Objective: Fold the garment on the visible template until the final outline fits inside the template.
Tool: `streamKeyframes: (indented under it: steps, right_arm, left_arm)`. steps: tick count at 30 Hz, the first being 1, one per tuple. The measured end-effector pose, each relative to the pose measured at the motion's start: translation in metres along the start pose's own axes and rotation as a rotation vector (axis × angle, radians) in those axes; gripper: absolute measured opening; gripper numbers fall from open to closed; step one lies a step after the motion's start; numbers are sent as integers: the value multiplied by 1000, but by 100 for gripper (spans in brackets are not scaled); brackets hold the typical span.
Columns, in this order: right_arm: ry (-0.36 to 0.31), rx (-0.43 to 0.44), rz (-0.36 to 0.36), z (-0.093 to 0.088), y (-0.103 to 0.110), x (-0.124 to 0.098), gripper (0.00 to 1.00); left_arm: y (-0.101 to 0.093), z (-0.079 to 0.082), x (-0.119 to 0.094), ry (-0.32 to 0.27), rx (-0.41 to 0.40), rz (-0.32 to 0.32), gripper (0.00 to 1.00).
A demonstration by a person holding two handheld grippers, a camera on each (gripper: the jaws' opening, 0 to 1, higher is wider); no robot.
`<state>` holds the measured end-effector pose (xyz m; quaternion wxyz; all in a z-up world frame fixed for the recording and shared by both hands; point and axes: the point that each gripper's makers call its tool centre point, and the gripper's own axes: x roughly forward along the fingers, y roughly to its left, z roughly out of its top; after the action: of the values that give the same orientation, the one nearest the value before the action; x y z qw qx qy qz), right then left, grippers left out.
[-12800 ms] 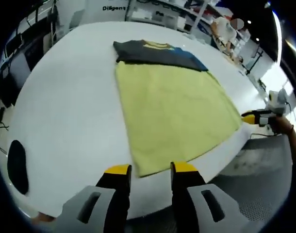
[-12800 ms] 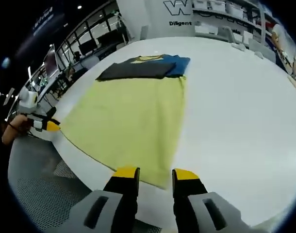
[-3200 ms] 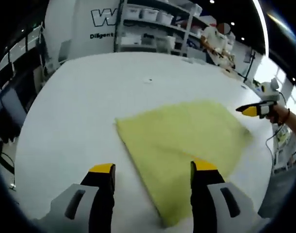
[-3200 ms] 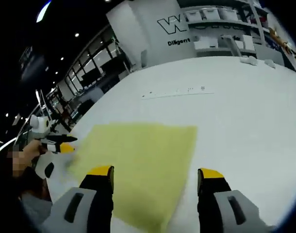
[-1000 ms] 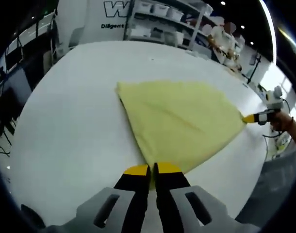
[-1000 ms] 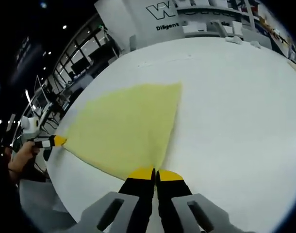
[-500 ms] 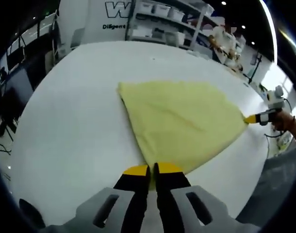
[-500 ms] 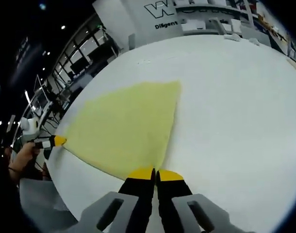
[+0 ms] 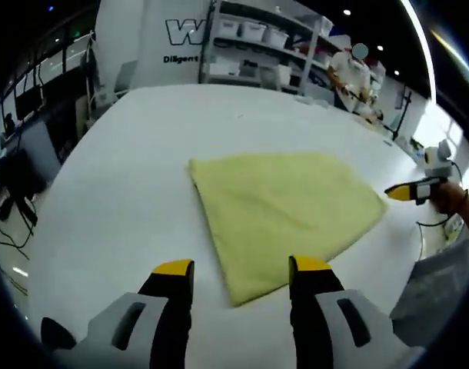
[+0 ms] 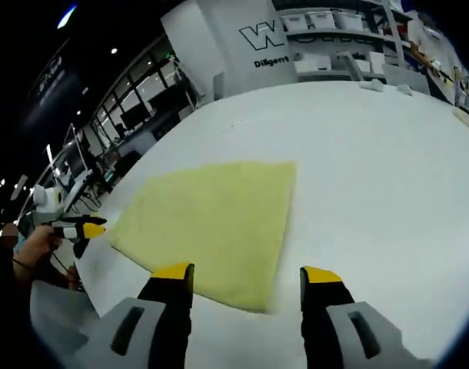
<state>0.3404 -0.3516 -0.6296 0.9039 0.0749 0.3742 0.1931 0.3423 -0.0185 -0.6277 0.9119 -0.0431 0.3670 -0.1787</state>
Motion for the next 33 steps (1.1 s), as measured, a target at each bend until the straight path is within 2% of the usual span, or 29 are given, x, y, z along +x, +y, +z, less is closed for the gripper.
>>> streamKeyframes:
  steps: [6, 9, 12, 14, 15, 18, 24, 31, 33]
  right_arm:
    - [-13, -68, 11, 1, 21, -17, 79]
    - [-35, -53, 36, 2, 33, -27, 93]
    - [-39, -49, 42, 0, 41, -38, 99]
    - [-36, -41, 33, -3, 43, -45, 99]
    - [-39, -41, 28, -3, 43, -48, 99]
    - [-40, -37, 30, -7, 49, -59, 99]
    - [-45, -52, 30, -15, 60, -71, 99]
    - [-64, -62, 42, -19, 70, -79, 99]
    - [-70, -87, 26, -18, 70, -81, 99]
  left_arm:
    - [-14, 1, -17, -11, 36, -16, 72]
    - [-22, 5, -28, -41, 49, -35, 76]
    - [-28, 2, -39, -40, 60, -25, 81]
    - [-28, 4, -48, -51, 84, -3, 74]
    - [-28, 4, -52, -55, 78, 0, 73]
    - [-32, 7, -62, -84, 56, -4, 85]
    - [-40, -3, -70, -59, 82, -2, 98]
    - [-49, -11, -75, -45, 108, -13, 99]
    - [-49, -10, -77, -49, 112, -10, 99]
